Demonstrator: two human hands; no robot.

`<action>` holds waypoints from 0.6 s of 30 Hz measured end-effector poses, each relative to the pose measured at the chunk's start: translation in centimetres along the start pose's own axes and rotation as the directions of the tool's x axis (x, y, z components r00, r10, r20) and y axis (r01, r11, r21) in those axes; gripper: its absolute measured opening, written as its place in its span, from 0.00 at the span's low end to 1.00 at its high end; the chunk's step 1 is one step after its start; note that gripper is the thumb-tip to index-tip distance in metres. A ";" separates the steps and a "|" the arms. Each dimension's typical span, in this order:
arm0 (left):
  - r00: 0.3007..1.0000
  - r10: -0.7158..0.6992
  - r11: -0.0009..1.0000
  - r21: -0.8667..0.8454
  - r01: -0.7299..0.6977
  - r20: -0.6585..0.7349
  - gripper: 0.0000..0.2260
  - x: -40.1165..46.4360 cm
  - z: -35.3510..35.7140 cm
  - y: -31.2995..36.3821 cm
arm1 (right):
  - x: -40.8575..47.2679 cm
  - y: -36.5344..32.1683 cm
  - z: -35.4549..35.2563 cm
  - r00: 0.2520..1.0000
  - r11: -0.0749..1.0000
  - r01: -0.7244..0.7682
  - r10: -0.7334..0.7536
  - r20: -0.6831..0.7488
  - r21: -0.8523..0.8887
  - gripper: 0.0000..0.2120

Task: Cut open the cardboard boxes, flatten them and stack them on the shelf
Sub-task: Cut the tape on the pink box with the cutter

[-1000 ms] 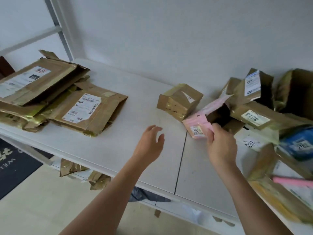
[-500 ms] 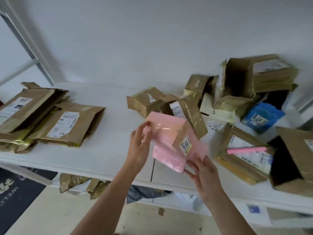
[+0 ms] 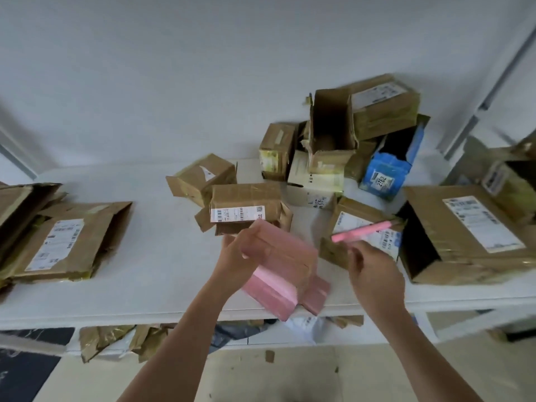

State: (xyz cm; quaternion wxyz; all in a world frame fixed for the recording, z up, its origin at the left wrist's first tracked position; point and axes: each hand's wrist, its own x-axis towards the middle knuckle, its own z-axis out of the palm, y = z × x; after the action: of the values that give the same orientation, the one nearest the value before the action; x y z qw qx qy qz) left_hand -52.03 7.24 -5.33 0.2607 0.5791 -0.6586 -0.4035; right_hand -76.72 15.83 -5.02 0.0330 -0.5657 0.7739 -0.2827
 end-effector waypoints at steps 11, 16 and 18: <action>0.997 -0.072 0.991 -0.114 0.066 -0.042 0.23 0.0 1.1 1.2 | 6.7 0.5 -1.6 0.964 0.846 0.211 -0.096 0.248 -0.490 0.05; 0.967 -0.209 0.969 -0.161 0.185 -0.147 0.27 -0.5 1.5 0.7 | 6.6 -1.6 -1.1 0.951 0.936 0.307 -0.296 -0.083 0.173 0.08; 0.974 -0.185 0.978 -0.118 0.170 -0.129 0.24 -0.4 1.2 0.7 | 6.2 -3.5 -0.2 0.971 0.790 0.203 -0.240 -0.012 0.578 0.07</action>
State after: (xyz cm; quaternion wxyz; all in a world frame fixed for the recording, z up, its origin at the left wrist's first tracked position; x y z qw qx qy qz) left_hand -53.29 7.88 -5.34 0.2990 0.6478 -0.5620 -0.4184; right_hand -76.03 9.61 -1.53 0.1930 -0.6244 0.5792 -0.4873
